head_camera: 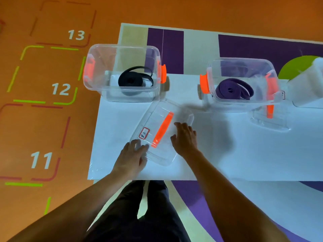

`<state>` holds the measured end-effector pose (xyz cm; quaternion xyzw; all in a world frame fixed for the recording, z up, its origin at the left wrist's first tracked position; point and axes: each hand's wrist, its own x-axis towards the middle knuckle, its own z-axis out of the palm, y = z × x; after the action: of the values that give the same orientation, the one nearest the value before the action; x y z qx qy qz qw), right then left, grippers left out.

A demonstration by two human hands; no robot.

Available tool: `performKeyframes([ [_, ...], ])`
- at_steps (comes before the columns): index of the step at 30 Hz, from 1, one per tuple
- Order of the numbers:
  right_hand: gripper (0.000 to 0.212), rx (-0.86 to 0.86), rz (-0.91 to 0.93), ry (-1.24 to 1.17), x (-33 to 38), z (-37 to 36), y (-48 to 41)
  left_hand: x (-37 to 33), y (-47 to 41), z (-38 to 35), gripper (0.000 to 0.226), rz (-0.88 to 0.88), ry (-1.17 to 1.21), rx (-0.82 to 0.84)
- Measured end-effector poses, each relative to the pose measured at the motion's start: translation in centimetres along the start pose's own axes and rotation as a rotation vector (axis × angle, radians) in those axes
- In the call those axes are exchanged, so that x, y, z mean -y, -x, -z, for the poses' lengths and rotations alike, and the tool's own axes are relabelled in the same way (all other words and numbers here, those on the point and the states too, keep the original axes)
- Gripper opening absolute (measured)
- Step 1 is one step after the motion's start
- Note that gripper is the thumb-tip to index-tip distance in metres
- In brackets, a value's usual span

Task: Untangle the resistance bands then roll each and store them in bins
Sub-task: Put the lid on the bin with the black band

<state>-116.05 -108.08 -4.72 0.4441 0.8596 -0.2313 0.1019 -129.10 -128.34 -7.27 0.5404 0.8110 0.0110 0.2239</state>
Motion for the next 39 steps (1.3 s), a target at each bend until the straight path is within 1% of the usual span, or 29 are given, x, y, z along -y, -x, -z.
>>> performKeyframes([
  [2,0.064,0.04,-0.034,0.036,0.1,0.3,-1.5,1.1,0.9,1.2,0.048,0.022,0.009,-0.072],
  [5,0.08,0.135,-0.073,0.055,0.3,0.2,-2.6,2.8,1.6,2.5,0.047,0.026,-0.042,-0.2],
  [7,0.086,0.178,-0.06,0.06,0.4,0.0,-3.1,4.5,1.8,2.3,0.054,0.096,-0.038,-0.156],
  [8,0.087,0.197,-0.042,0.053,0.6,-0.1,-3.3,5.4,2.0,1.9,0.058,0.157,-0.015,-0.098],
  [9,0.086,0.221,-0.019,0.032,1.1,-0.3,-3.4,6.1,2.4,1.7,0.059,0.241,0.012,-0.077],
  [11,0.084,0.252,0.004,-0.031,1.9,-0.7,-3.1,6.7,3.5,0.9,0.064,0.434,0.152,-0.022],
  [12,0.082,0.253,0.005,-0.062,2.2,-1.1,-2.9,6.3,4.1,1.1,0.068,0.544,0.263,-0.007],
  [14,0.078,0.238,-0.025,-0.143,2.6,-2.0,-2.2,6.0,5.1,0.7,0.082,0.73,0.558,0.001],
  [15,0.076,0.228,-0.049,-0.202,2.9,-2.4,-1.8,5.5,5.5,1.2,0.087,0.767,0.699,-0.007],
  [17,0.072,0.223,-0.11,-0.309,3.7,-3.2,-1.2,5.1,6.1,1.5,0.085,0.75,0.89,-0.093],
  [19,0.069,0.234,-0.185,-0.396,4.4,-3.6,-0.3,4.9,6.7,2.2,0.076,0.745,0.981,-0.168],
  [21,0.069,0.242,-0.235,-0.485,4.6,-4.1,0.5,5.4,7.2,2.5,0.069,0.76,0.98,-0.247],
  [22,0.073,0.237,-0.252,-0.538,4.2,-4.5,0.6,5.6,7.4,2.6,0.065,0.753,0.974,-0.279],
  [23,0.078,0.219,-0.268,-0.583,3.8,-4.9,0.6,6.0,7.6,2.5,0.062,0.737,0.979,-0.31],
  [24,0.078,0.195,-0.282,-0.631,3.6,-5.1,0.7,6.0,7.8,2.8,0.059,0.723,0.999,-0.341],
  [27,0.058,0.09,-0.3,-0.724,4.5,-3.0,2.3,5.9,8.5,3.8,0.053,0.689,1.069,-0.464],
  [32,0.04,-0.16,-0.208,-0.841,5.9,-1.0,3.3,6.5,8.8,7.4,0.049,0.587,1.107,-0.661],
  [34,0.035,-0.264,-0.19,-0.844,6.5,0.0,3.3,6.7,8.5,9.0,0.048,0.541,1.085,-0.696],
  [36,0.031,-0.363,-0.162,-0.845,6.9,1.3,3.2,6.9,8.0,10.3,0.051,0.474,1.01,-0.72],
  [39,0.03,-0.448,-0.138,-0.889,7.5,3.2,2.7,7.6,6.6,12.4,0.059,0.363,0.922,-0.711],
])
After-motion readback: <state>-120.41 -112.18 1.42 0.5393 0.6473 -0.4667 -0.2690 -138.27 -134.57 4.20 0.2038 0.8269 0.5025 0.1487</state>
